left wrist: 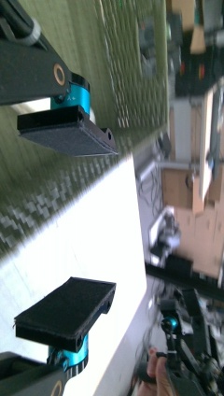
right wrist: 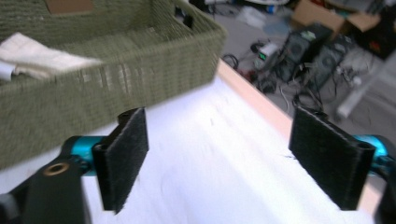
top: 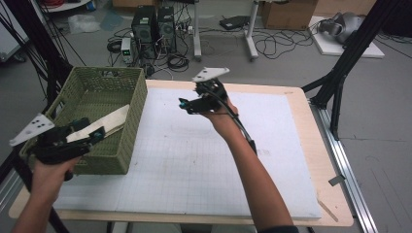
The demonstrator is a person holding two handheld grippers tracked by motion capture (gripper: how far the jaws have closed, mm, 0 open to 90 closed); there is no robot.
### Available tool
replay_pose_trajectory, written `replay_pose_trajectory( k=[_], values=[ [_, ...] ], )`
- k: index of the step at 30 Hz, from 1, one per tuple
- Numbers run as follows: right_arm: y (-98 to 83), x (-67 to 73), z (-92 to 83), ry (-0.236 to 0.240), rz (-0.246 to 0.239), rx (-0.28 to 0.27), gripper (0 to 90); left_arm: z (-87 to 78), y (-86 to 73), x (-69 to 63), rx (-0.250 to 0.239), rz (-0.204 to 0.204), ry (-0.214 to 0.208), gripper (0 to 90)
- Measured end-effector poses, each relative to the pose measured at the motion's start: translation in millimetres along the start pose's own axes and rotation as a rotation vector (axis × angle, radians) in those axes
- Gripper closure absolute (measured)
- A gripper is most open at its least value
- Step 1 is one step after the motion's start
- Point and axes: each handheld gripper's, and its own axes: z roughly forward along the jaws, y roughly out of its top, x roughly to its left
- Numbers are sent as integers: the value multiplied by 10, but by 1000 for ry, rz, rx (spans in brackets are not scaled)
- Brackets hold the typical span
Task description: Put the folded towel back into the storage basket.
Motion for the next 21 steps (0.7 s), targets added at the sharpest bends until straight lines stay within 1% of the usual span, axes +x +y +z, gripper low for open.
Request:
replay_pose_trajectory(
  k=[1,2,3,4,5,7,11,13,15,18,21],
  values=[
    [-45,-15,-43,-6,5,-6,173,92,-9,-65,4,14,-25,264],
    [-175,-58,-156,-15,19,-4,170,154,-11,-108,8,13,-35,239],
    [-255,-84,-227,-24,28,3,155,198,-12,-140,12,14,-45,236],
    [-305,-104,-269,-31,39,16,132,269,-14,-196,19,26,-62,235],
    [-396,-128,-352,-48,41,9,131,322,-15,-244,18,35,-71,230],
    [-528,-157,-474,-61,46,6,125,418,-21,-338,8,33,-100,228],
    [-774,-176,-683,-83,54,10,121,616,-66,-533,7,48,-145,225],
    [-892,-178,-783,-90,68,4,119,717,-107,-639,14,68,-167,225],
    [-1008,-175,-880,-98,82,3,118,812,-148,-737,18,75,-190,225],
    [-1160,-177,-1007,-112,97,-2,118,930,-212,-848,21,72,-215,226],
    [-1330,-194,-1145,-128,129,-15,118,1012,-291,-920,27,67,-229,227]
  ],
)
